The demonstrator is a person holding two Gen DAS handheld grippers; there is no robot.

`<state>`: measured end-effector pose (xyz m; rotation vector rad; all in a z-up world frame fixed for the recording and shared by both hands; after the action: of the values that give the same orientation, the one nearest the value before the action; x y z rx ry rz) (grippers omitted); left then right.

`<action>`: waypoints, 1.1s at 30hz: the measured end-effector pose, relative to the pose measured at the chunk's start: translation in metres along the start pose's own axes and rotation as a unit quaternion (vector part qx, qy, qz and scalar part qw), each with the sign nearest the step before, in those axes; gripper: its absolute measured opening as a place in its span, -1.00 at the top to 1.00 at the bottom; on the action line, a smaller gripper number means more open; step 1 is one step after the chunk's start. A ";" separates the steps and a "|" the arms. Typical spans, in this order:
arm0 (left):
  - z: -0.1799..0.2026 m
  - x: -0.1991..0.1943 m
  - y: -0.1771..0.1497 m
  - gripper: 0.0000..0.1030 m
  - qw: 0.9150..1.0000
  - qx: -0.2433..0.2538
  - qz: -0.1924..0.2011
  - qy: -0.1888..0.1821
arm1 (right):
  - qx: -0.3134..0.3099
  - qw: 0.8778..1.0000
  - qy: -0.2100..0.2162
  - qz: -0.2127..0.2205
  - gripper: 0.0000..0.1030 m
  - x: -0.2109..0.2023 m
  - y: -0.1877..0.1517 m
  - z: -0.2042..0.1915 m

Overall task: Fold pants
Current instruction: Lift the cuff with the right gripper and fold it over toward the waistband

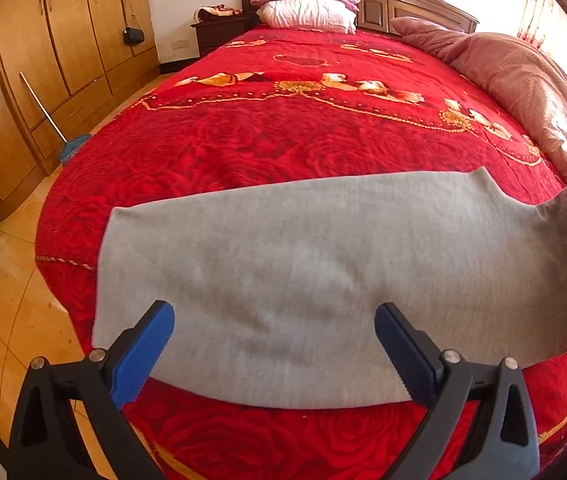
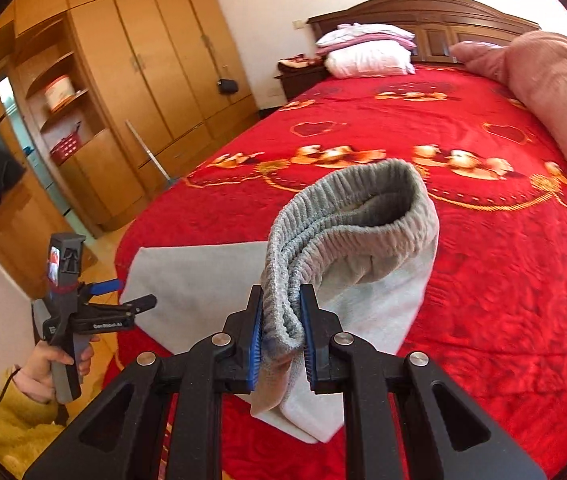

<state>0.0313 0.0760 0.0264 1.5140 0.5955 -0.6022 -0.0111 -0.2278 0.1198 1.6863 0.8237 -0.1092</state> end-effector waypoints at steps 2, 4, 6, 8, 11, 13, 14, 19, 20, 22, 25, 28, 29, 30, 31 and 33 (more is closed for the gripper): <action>-0.005 -0.002 0.000 -0.98 1.000 0.000 0.000 0.006 | -0.005 1.000 0.008 -0.004 0.65 0.009 0.003 -0.009; -0.009 -0.005 -0.001 -0.98 1.000 -0.002 0.002 0.010 | -0.009 1.000 0.011 -0.005 0.65 0.014 0.006 -0.013; -0.013 -0.007 -0.002 -0.98 1.000 -0.005 0.003 0.010 | -0.012 1.000 0.021 -0.005 0.65 0.020 0.009 -0.021; -0.016 -0.007 -0.003 -0.98 1.000 -0.010 0.002 0.009 | -0.013 0.999 0.031 -0.004 0.65 0.026 0.012 -0.028; -0.021 -0.009 -0.005 -0.98 1.000 -0.016 0.003 0.008 | -0.017 0.999 0.046 -0.005 0.65 0.034 0.015 -0.039; -0.023 -0.009 -0.007 -0.98 1.000 -0.018 0.002 0.010 | -0.022 0.998 0.055 -0.008 0.65 0.039 0.016 -0.048; -0.025 -0.010 -0.008 -0.98 1.000 -0.019 0.002 0.011 | -0.025 0.998 0.059 -0.010 0.65 0.043 0.017 -0.052; -0.037 -0.013 -0.011 -0.98 0.999 -0.028 0.006 0.016 | -0.036 0.996 0.084 -0.020 0.65 0.060 0.019 -0.075; -0.040 -0.014 -0.012 -0.98 0.999 -0.030 0.007 0.018 | -0.038 0.995 0.089 -0.022 0.65 0.063 0.019 -0.081; -0.047 -0.016 -0.013 -0.98 0.999 -0.037 0.009 0.022 | -0.043 0.994 0.098 -0.025 0.65 0.068 0.019 -0.090; -0.063 -0.020 -0.015 -0.98 0.998 -0.054 0.011 0.031 | -0.050 0.992 0.111 -0.030 0.65 0.076 0.019 -0.102; -0.078 -0.021 -0.018 -0.98 0.997 -0.071 0.011 0.040 | -0.051 0.991 0.120 -0.037 0.65 0.085 0.018 -0.110; -0.083 -0.021 -0.019 -0.98 0.996 -0.077 0.011 0.043 | -0.052 0.990 0.123 -0.040 0.65 0.087 0.018 -0.112; -0.088 -0.021 -0.020 -0.98 0.995 -0.083 0.011 0.046 | -0.052 0.990 0.127 -0.043 0.65 0.089 0.017 -0.115; -0.092 -0.022 -0.021 -0.98 0.995 -0.088 0.010 0.048 | -0.053 0.989 0.130 -0.045 0.65 0.092 0.018 -0.117; -0.100 -0.023 -0.024 -0.98 0.994 -0.097 0.010 0.052 | -0.054 0.988 0.139 -0.050 0.65 0.096 0.018 -0.123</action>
<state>-0.0004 0.1760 0.0267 1.3724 0.6977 -0.4384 0.0274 -0.0756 0.1248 1.5774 1.1030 0.1030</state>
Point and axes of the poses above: each gripper's, at about its wrist camera, not at the fingertips, and x roughly the way its jaws point, z to its right, y to its top, the point moved 3 cm from there along x, roughly the way its jaws point, and after that the axes turned 10 degrees about z, right-handed, at the moved point
